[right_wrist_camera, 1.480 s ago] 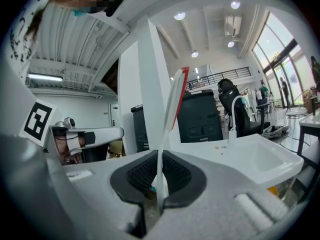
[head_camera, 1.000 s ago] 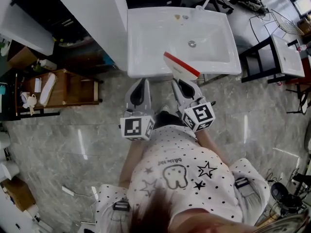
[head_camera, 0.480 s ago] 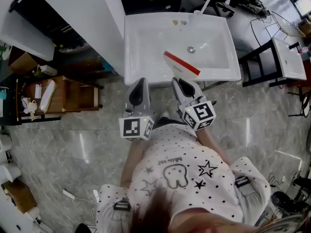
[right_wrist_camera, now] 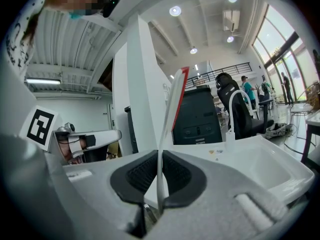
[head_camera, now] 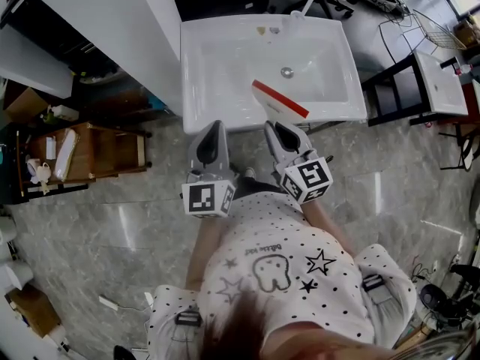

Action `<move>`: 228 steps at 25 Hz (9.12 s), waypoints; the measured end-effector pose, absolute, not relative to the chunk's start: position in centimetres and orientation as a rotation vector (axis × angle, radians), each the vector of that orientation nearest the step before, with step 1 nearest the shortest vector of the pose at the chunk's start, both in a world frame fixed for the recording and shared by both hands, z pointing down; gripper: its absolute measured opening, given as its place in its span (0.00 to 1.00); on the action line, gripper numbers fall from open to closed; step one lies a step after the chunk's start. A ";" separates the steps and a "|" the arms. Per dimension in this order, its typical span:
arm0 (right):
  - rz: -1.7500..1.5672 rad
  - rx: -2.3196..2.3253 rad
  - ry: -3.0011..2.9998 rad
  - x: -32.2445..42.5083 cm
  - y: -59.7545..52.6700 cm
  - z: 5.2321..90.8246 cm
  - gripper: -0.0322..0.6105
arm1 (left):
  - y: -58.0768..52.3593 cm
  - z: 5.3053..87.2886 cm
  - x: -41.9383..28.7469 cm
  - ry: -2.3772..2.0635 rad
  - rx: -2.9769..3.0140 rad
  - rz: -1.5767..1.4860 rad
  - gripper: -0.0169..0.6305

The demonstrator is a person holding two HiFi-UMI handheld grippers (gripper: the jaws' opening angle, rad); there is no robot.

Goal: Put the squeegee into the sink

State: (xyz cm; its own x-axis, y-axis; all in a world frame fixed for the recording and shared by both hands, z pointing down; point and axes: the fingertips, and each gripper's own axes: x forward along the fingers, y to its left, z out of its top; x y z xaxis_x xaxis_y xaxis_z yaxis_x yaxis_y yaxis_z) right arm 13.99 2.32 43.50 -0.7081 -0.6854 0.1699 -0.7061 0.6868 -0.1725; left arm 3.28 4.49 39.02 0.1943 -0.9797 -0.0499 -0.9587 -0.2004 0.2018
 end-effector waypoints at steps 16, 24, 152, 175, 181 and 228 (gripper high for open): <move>0.383 1.261 -2.744 9.3 -2.2 42.5 0.08 | -1.5 38.6 -0.2 -1.737 2.391 -0.246 0.02; 0.409 1.292 -2.727 6.1 -4.1 43.0 0.08 | -3.9 39.0 -3.0 -1.687 2.424 -0.194 0.02; 0.938 1.050 -2.311 -2.7 -14.2 61.5 0.08 | -10.1 38.3 -9.2 -1.663 2.451 -0.215 0.02; 1.066 1.023 -2.136 -3.1 -15.6 64.8 0.08 | -10.6 38.5 -11.5 -1.736 2.395 -0.224 0.02; 1.055 1.020 -2.143 -3.1 -15.8 64.7 0.08 | -11.1 38.2 -11.6 -1.741 2.392 -0.231 0.02; 1.006 1.066 -2.110 -1.6 -15.7 65.8 0.13 | -10.9 38.6 -11.6 -1.702 2.392 -0.239 0.02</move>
